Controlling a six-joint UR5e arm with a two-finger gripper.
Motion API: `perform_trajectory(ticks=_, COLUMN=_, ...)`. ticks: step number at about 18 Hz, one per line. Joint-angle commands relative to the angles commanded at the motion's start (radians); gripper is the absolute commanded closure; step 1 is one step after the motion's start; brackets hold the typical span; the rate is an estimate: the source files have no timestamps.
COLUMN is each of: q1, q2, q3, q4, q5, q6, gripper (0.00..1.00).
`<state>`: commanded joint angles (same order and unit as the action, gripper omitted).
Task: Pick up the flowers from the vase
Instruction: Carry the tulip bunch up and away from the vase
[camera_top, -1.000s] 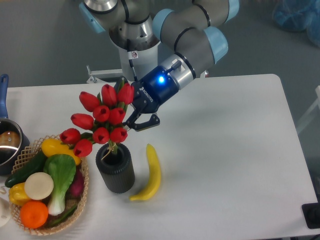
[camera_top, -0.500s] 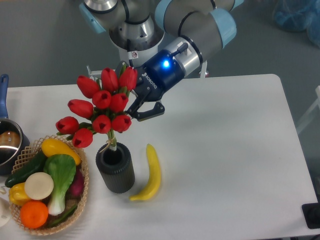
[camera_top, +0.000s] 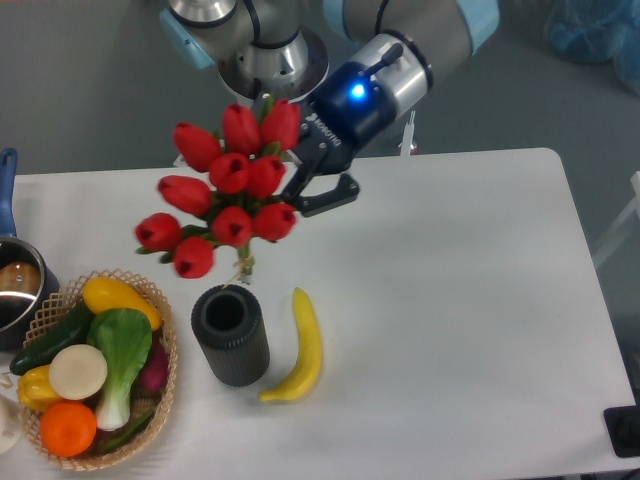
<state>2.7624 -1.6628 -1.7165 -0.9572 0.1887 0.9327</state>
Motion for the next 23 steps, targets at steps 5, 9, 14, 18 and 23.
perform_trajectory(ticks=5, q1=0.204, q2=-0.008, q3=-0.028, q4=0.002, q5=0.002, q6=0.009, gripper=0.55)
perform_trajectory(ticks=9, q1=0.318, q2=-0.026, q3=-0.028, q4=0.009, q5=0.003, q6=0.014, gripper=0.55)
perform_trajectory(ticks=14, q1=0.373, q2=-0.057, q3=-0.026, q4=0.012, q5=0.009, q6=0.012, gripper=0.55)
perform_trajectory(ticks=18, q1=0.391, q2=-0.06, q3=-0.015, q4=0.011, q5=0.009, q6=0.014, gripper=0.55)
perform_trajectory(ticks=23, q1=0.413, q2=-0.058, q3=-0.026, q4=0.012, q5=0.009, q6=0.014, gripper=0.55)
